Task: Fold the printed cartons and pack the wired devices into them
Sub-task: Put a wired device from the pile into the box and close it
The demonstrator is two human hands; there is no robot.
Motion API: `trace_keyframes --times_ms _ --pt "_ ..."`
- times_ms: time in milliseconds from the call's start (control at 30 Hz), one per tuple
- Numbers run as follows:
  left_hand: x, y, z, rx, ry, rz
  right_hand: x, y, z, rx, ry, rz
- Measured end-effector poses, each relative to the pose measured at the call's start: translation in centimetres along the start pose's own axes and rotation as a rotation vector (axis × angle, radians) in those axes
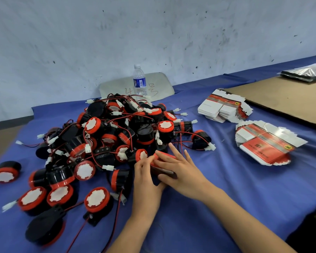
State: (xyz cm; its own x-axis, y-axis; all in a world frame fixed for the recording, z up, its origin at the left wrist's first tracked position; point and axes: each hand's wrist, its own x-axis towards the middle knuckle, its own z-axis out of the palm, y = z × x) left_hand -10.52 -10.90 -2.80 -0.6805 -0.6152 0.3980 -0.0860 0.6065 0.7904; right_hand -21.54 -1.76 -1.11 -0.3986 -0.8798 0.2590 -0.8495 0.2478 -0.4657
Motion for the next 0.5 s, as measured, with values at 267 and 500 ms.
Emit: trace_keyframes --times_ms 267,500 --pt "0.0 -0.1 -0.1 0.049 -0.055 0.032 -0.5 -0.4 -0.8 -0.113 -0.201 0.054" --pt "0.2 -0.3 0.0 0.067 -0.056 0.027 0.7 0.0 -1.7 -0.273 -0.312 -0.027"
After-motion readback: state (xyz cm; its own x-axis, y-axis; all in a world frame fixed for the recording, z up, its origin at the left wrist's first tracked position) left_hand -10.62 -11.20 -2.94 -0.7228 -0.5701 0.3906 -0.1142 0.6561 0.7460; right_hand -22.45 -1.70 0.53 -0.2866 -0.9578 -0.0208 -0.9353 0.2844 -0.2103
